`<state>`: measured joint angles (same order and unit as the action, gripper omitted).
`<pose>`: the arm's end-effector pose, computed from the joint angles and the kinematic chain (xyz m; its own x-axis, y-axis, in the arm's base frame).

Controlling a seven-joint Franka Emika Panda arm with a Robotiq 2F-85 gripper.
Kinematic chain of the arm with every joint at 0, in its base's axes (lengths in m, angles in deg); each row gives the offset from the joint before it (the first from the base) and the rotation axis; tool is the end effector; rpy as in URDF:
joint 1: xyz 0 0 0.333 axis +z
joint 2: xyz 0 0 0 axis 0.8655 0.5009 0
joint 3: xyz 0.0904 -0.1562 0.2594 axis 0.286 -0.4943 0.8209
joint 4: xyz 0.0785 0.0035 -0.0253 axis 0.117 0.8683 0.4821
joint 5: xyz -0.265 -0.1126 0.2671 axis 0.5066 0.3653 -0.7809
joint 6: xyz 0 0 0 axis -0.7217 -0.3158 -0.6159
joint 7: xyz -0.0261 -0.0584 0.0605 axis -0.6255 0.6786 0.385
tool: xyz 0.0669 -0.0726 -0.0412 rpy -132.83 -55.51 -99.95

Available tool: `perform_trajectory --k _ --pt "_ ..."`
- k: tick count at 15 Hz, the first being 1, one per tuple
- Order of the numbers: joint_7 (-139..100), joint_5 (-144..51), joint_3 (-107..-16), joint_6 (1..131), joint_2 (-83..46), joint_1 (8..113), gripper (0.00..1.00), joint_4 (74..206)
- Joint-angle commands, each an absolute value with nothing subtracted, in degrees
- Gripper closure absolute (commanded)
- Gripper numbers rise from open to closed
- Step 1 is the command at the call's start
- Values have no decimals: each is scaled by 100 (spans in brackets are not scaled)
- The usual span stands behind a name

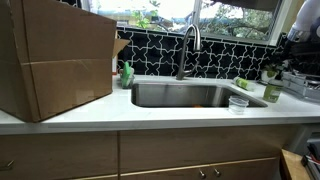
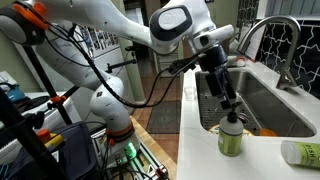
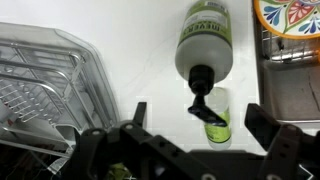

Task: Make all the bottles laying down stand vertically on the right side of the sink

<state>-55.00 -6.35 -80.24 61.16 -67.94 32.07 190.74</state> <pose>0.2409 -0.3395 0.4996 0.3981 -0.7888 0.4683 -0.9173 -0.3406 0.2062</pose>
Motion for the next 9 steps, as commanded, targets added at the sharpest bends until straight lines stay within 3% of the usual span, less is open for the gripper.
perform_trajectory --k 1,9 --pt "-4785 -1284 -8207 6035 -6488 3006 0 18432" --pt "-4544 -1849 -8042 6083 -6383 2747 0 18308"
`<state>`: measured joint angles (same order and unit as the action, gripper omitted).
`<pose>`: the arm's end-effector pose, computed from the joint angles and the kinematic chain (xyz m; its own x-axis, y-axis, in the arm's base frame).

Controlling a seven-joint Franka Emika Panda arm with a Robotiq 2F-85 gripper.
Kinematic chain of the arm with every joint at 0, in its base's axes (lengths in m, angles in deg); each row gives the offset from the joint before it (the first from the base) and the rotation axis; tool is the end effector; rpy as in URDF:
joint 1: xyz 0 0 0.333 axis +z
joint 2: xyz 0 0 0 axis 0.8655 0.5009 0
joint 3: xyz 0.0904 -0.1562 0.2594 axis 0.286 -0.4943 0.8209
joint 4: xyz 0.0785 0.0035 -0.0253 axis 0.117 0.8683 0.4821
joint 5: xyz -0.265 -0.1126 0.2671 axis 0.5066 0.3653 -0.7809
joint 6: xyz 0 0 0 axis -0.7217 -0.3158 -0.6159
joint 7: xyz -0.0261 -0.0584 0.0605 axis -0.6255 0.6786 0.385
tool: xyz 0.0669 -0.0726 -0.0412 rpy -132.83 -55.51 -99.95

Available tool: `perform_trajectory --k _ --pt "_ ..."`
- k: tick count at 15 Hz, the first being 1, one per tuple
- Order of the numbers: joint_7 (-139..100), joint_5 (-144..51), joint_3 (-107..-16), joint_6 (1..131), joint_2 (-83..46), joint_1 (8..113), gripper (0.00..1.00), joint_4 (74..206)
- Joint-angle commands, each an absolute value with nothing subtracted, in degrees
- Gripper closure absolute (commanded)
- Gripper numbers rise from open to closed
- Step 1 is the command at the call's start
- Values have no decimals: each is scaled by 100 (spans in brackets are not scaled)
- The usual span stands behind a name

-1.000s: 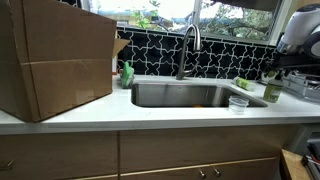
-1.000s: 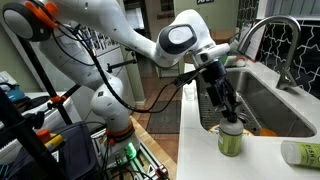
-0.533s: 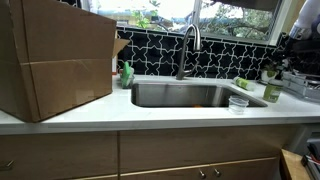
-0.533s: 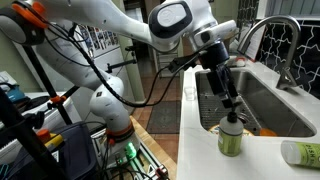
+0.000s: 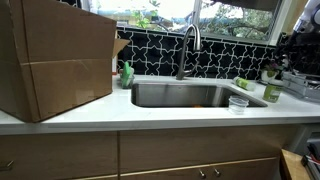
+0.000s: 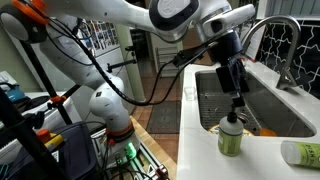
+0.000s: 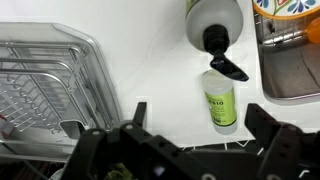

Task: Make all the bottles laying down stand vertically on the right side of the sink

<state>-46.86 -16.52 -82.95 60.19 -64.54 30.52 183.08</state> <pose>0.2250 -0.3826 0.5348 0.3303 -0.8366 0.4371 -0.9425 -0.3172 0.1050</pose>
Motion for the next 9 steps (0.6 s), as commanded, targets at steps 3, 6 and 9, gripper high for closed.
perform_trajectory --k 3,6,9 --pt "-4535 -1869 -8088 6150 -6146 2740 0 18115" --pt "-4088 -1922 -8293 6789 -5589 2740 0 17614" --pt "-3527 -1873 -8448 7818 -4709 2686 0 17001"
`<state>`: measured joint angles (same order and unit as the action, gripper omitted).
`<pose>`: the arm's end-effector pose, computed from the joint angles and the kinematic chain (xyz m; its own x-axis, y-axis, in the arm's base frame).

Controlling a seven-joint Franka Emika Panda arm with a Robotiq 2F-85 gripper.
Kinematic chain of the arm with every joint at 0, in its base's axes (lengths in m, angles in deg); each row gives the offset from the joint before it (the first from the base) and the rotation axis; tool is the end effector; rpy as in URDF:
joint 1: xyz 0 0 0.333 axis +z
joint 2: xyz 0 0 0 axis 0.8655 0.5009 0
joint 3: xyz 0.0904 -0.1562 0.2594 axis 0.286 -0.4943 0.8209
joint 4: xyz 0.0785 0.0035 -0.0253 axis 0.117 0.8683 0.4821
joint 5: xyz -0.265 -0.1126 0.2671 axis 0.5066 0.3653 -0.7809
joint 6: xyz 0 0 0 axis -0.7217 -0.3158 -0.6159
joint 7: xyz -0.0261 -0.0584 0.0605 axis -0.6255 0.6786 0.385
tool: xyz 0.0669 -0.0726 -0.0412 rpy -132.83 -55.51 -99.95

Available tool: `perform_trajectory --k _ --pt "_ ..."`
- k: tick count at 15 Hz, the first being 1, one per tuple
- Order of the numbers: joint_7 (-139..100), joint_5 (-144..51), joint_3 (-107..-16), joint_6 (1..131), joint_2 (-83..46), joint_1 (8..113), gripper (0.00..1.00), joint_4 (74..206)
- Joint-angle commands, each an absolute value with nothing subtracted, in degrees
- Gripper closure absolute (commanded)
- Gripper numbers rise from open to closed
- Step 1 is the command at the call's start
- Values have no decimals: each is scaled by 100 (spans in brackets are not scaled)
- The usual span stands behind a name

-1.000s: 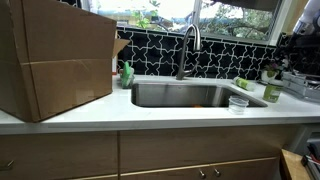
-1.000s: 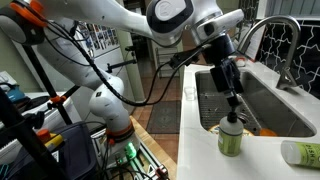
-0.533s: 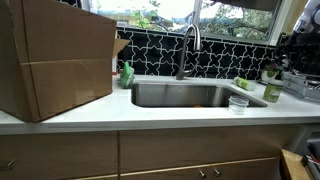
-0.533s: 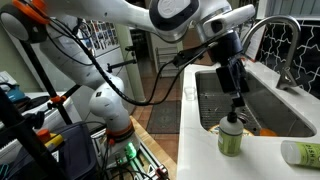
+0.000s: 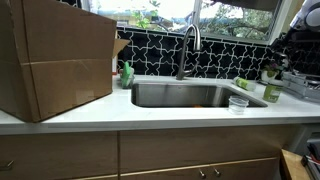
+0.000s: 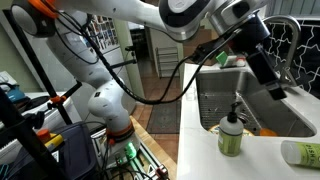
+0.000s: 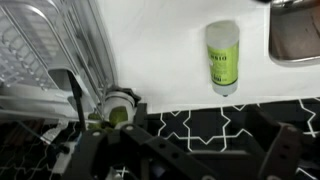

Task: Make all the bottles laying down stand vertically on the right side of the sink

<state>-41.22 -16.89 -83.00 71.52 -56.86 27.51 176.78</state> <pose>0.2406 -0.4274 0.5588 0.3705 -0.7340 0.5692 -0.9208 -0.3708 0.1212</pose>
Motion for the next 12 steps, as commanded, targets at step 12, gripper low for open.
perform_trajectory --k 12 --pt "-2876 -2517 -8581 8088 -3741 2782 0 16296"
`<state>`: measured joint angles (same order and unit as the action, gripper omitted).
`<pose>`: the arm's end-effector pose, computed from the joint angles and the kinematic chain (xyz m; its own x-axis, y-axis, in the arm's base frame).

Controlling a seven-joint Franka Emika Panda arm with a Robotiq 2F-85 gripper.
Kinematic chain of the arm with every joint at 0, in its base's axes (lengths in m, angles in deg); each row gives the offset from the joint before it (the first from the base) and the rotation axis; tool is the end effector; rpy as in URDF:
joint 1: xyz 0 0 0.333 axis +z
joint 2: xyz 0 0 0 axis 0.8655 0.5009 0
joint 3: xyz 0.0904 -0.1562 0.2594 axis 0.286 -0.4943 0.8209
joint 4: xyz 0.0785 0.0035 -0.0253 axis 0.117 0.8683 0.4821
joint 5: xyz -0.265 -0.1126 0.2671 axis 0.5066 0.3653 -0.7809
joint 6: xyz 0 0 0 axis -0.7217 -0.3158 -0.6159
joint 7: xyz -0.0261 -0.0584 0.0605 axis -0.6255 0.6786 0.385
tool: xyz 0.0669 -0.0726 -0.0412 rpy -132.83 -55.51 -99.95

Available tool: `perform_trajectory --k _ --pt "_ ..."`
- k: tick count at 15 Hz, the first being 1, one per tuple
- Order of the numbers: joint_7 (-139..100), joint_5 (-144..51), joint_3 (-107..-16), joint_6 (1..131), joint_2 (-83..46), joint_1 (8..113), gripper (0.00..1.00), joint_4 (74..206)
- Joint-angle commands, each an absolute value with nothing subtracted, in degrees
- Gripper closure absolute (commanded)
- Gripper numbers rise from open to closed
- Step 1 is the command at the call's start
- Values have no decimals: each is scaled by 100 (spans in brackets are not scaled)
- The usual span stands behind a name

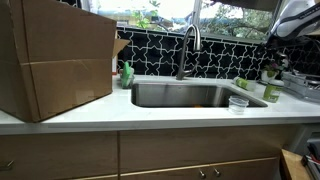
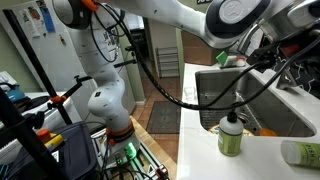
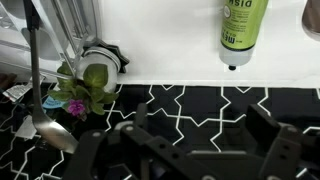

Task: Make all the bottles laying down stand vertically on the right side of the sink

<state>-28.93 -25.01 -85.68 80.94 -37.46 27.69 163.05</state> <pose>0.2948 -0.5092 0.5393 0.4888 -0.6379 0.5952 -0.8622 -0.4571 0.2182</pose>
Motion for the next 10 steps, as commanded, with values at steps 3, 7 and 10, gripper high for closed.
perform_trajectory --k 3,7,10 --pt "-2724 -2779 -8609 7790 -3380 2792 0 15969" --pt "-1095 -4336 -8607 7314 -2725 2774 0 15466" --pt "-141 -5464 -8431 6882 -2173 2565 0 14865"
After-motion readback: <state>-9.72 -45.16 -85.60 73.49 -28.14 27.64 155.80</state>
